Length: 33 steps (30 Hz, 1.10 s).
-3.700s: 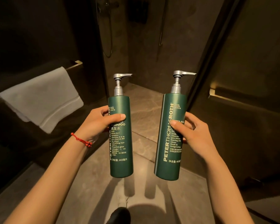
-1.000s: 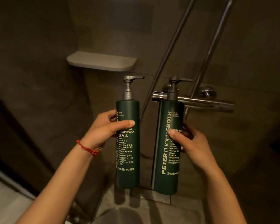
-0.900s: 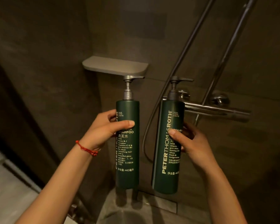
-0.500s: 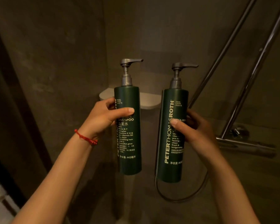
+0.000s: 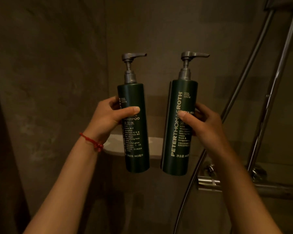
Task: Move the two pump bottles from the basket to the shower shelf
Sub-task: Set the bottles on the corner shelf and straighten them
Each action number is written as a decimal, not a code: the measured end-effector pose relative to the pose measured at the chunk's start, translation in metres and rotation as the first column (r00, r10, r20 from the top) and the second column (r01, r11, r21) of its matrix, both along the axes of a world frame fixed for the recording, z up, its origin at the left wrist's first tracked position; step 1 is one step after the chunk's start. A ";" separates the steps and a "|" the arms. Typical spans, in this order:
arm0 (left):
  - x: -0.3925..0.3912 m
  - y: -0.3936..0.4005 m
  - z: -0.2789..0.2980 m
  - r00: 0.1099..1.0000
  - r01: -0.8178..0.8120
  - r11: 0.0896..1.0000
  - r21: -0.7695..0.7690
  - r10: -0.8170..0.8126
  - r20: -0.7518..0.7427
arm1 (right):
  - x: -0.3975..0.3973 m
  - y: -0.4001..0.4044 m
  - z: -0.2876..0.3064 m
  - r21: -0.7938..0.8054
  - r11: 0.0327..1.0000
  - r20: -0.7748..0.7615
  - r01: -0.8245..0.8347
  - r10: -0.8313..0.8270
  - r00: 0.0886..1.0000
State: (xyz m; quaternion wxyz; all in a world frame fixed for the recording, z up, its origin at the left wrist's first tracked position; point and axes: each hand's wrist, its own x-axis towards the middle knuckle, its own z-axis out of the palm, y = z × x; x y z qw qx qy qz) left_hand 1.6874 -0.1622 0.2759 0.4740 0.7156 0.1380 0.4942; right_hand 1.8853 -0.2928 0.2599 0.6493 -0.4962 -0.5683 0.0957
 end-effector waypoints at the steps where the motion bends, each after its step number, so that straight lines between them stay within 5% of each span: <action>1: 0.002 0.005 0.004 1.000 0.005 1.000 0.006 -0.005 0.007 | 0.002 0.006 0.005 0.013 1.000 0.003 0.004 -0.004 1.000; 16: 0.040 0.093 -0.003 1.000 0.004 0.994 -0.105 -0.001 0.024 | 0.038 0.104 0.004 0.047 0.994 -0.038 -0.094 0.096 0.995; 33: 0.048 0.115 -0.023 0.995 0.094 0.995 -0.039 -0.093 0.019 | 0.045 0.132 -0.029 0.013 0.985 -0.017 -0.170 0.170 0.985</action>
